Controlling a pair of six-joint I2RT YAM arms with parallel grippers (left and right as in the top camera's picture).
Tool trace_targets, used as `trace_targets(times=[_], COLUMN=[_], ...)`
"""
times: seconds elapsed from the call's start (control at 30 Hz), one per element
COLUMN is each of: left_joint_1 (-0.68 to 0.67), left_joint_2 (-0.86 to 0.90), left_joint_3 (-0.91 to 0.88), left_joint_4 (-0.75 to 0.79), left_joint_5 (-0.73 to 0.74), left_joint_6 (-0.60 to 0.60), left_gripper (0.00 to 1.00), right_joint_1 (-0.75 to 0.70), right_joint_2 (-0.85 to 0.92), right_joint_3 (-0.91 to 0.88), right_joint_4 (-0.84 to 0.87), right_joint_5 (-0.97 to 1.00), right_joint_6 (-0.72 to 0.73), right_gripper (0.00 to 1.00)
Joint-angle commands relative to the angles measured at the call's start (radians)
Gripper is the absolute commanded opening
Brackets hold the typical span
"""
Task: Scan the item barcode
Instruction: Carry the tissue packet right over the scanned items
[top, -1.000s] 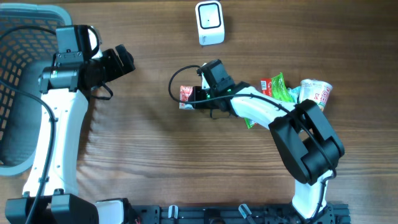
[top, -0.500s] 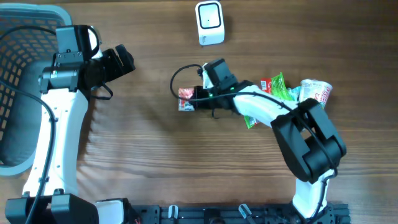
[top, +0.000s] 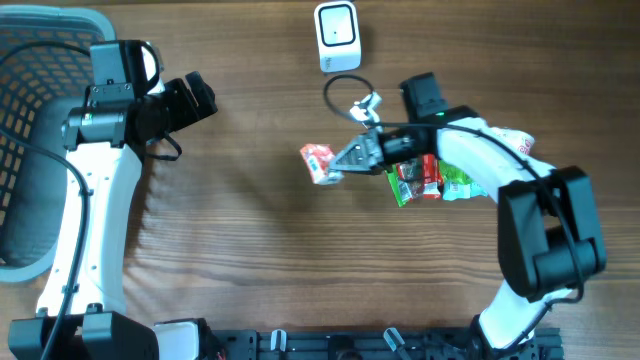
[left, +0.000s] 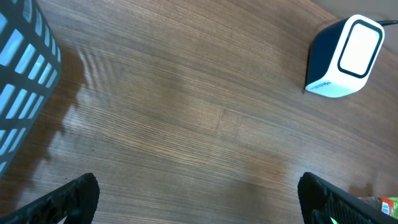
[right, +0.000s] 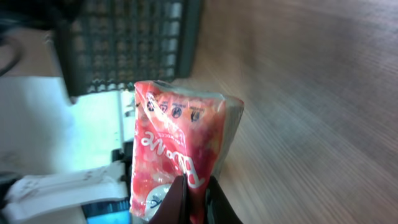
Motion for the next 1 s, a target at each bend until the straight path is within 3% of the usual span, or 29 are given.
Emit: trace_targets(times=[0.0,0.1,0.23,0.43,0.6,0.97], left_joint_1=[0.007,0.007,0.007,0.007,0.007,0.007], left_joint_2=[-0.007,-0.007,-0.007,-0.007,-0.007,-0.007], left_joint_3=[0.006,0.006,0.006,0.006,0.006,0.006], left_joint_4=[0.002,0.003,0.002,0.002,0.002,0.003], left_joint_5=[-0.002,-0.002,-0.002,-0.002,-0.002,-0.002], left_joint_6=[0.013,0.013,0.013,0.013,0.013,0.013], left_gripper=[1.00,1.00,1.00,1.00,1.00,1.00], right_joint_1=[-0.071,-0.124,-0.156,-0.159,-0.159,-0.159], right_joint_2=[-0.105,-0.175,-0.225,-0.235,-0.235,-0.235], right_joint_3=[-0.004,-0.004,-0.004,-0.004,-0.003,-0.004], right_joint_4=[-0.182,-0.394,-0.522,-0.547,-0.539,-0.499], right_joint_5=[-0.148,-0.147,-0.146,-0.168,-0.378,-0.378], right_joint_6=[-0.311,-0.515,-0.640,-0.643,-0.640,-0.639], right_gripper=[0.04,0.04,0.04,0.04,0.04,0.04])
